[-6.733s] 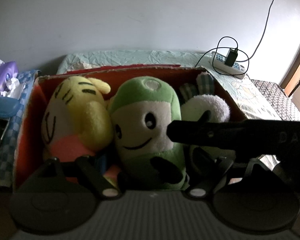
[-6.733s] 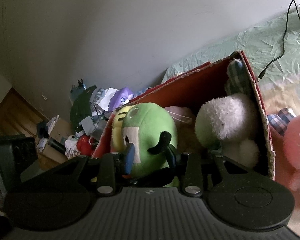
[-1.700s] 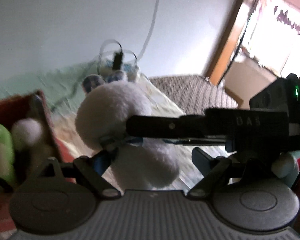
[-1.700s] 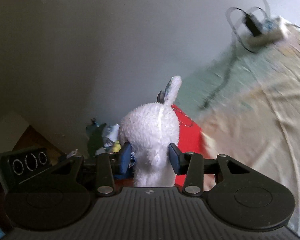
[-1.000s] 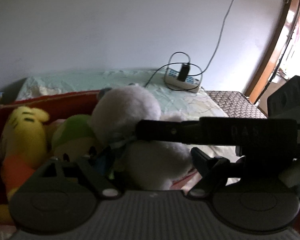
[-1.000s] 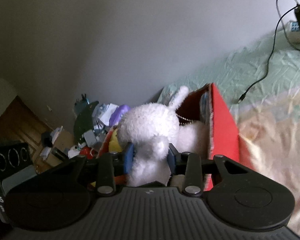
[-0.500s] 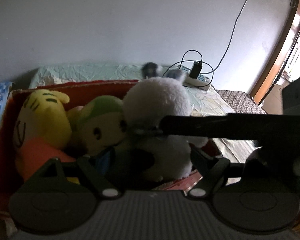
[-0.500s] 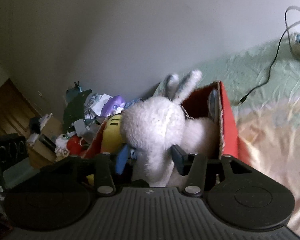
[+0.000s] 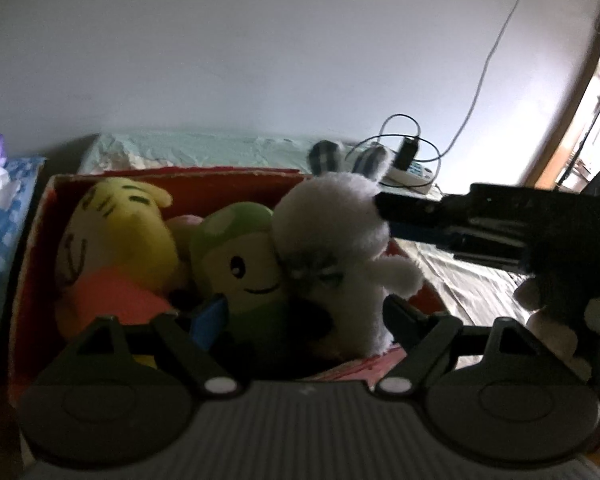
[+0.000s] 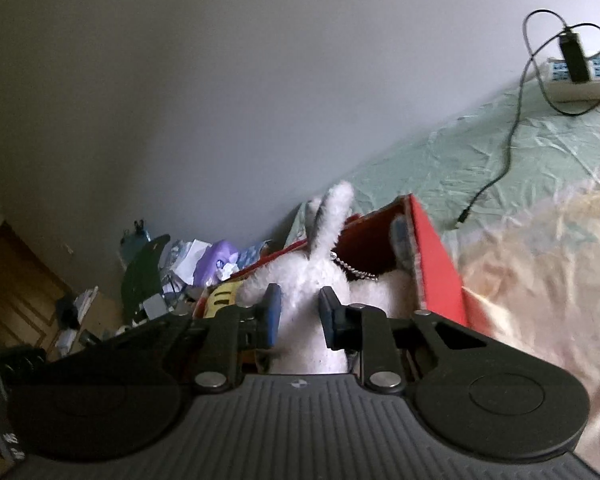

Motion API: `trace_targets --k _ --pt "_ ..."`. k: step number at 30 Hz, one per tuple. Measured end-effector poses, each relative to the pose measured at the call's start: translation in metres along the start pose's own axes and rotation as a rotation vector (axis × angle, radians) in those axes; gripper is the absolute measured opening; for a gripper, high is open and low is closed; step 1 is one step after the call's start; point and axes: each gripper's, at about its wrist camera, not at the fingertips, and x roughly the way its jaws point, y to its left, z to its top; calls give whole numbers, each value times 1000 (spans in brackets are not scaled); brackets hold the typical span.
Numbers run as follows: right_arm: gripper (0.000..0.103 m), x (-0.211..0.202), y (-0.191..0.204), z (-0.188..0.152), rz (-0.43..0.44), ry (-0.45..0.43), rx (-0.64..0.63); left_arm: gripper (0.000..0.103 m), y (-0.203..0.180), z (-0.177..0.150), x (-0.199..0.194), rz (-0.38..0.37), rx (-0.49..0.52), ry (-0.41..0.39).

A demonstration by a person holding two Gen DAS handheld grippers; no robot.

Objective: Organize objects
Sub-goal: 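Lower the pink-white bunny into the red box and open the right gripper, then withdraw the open right gripper up and away from the red box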

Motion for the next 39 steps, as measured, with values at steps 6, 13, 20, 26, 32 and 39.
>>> trace_targets --k 6,13,20,26,32,39 --pt "22 8 6 -11 2 19 -42 85 8 -2 -6 17 -22 -3" --pt "41 -15 4 -7 -29 9 -15 92 -5 7 -9 67 2 1" --pt "49 -28 22 -17 -85 -6 -111 94 -13 15 -8 160 -1 35" --pt "61 -45 35 -18 -158 -41 -175 94 -22 15 -17 253 16 23" --pt "62 -54 40 -21 -291 -28 -201 95 -25 15 -21 313 -23 38" --pt "64 -71 34 -23 -411 -34 -175 95 -48 9 -14 422 36 126"
